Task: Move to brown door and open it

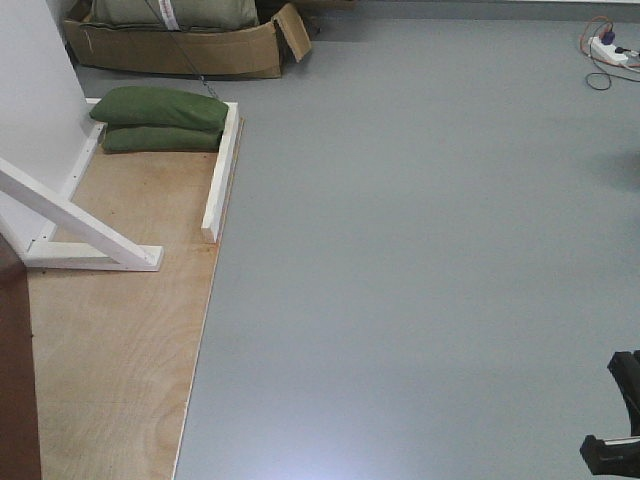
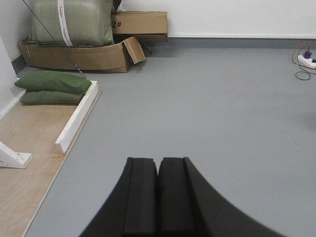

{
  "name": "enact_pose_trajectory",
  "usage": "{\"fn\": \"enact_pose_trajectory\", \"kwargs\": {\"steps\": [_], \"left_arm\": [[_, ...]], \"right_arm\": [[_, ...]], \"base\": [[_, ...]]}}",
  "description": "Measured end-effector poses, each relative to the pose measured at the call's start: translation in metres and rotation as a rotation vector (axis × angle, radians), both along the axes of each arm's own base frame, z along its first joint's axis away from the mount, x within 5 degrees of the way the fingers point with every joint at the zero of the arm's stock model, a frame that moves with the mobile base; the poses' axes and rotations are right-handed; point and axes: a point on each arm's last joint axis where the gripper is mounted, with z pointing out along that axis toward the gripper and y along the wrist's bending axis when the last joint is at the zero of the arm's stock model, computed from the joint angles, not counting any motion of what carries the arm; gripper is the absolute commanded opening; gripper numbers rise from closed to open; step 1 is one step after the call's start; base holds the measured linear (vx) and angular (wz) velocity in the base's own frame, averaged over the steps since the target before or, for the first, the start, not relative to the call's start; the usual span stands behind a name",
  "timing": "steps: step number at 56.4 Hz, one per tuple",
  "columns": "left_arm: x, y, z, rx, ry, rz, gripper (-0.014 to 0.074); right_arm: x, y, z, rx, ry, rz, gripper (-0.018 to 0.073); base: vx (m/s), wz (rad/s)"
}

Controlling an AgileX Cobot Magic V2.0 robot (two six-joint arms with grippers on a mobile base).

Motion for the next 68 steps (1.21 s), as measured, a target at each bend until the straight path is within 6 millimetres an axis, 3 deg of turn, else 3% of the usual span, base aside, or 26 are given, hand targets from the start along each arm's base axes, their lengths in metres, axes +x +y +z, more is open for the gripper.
{"fn": "enact_pose_trajectory", "kwargs": {"steps": [5, 12, 34, 44, 68], "left_arm": [[-0.021, 0.004, -0.011, -0.166, -0.188, 0.095, 0.0067], [-0.028, 0.004, -0.014, -0.220, -0.223, 0.123, 0.0067], [-0.021, 0.008, -0.016, -0.286, -0.088, 0.177, 0.0067], [-0.008, 0.013, -0.014, -0.311, -0.038, 0.258, 0.0067], [0.023, 0.043, 0.038, -0.431, -0.114, 0.443, 0.0067]], "right_arm": [[0.000, 0.000, 0.000, 0.000, 0.000, 0.000, 0.0000], [0.000, 0.000, 0.000, 0.000, 0.000, 0.000, 0.0000], [0.000, 0.000, 0.000, 0.000, 0.000, 0.000, 0.0000], [0.000, 0.000, 0.000, 0.000, 0.000, 0.000, 0.0000], [0.000, 0.000, 0.000, 0.000, 0.000, 0.000, 0.0000]], "base": [[0.00, 0.00], [0.00, 0.00], [0.00, 0.00], [0.00, 0.00], [0.00, 0.00]]}}
